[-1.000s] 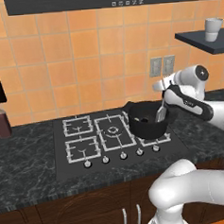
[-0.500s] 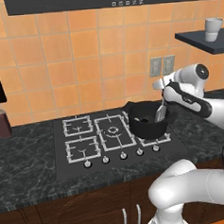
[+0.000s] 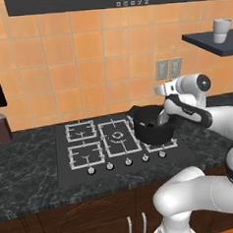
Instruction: Put the garlic and eggplant in the pot. Retrieve the spatula and lightly stir the vegetables in the pot.
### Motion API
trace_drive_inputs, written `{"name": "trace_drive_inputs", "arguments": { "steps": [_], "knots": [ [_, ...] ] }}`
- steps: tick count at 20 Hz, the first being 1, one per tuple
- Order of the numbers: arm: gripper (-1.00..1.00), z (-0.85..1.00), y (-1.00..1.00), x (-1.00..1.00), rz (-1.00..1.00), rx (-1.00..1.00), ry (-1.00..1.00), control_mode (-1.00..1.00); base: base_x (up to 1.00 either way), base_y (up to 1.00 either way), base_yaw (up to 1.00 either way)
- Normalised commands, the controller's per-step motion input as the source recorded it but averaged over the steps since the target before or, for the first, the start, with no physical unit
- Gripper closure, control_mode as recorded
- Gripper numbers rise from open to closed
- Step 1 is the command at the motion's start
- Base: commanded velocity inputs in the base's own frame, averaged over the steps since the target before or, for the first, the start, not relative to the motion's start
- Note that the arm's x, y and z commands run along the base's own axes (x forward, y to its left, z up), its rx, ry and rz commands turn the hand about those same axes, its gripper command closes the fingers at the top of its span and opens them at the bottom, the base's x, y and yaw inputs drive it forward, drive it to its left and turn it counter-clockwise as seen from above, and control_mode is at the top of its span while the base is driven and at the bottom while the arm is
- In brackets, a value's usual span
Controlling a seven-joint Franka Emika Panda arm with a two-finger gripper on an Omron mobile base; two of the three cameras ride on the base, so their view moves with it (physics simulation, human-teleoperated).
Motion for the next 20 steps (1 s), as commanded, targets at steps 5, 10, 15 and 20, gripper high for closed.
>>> {"name": "trace_drive_inputs", "arguments": {
  "steps": [5, 10, 15, 20],
  "knots": [
    [1.00, -0.11, 0.20, 0.06, -0.02, 0.00, 0.00, -1.00, 0.00, 0.00, 0.00],
    [1.00, -0.21, 0.15, 0.00, 0.00, 0.03, -0.01, -1.00, 0.00, 0.00, 0.00],
    [1.00, -0.15, 0.07, 0.00, 0.00, 0.07, -0.01, -1.00, 0.00, 0.00, 0.00],
    [1.00, 0.23, 0.00, 0.00, 0.00, 0.09, -0.01, -1.00, 0.00, 0.00, 0.00]
  ]
}}
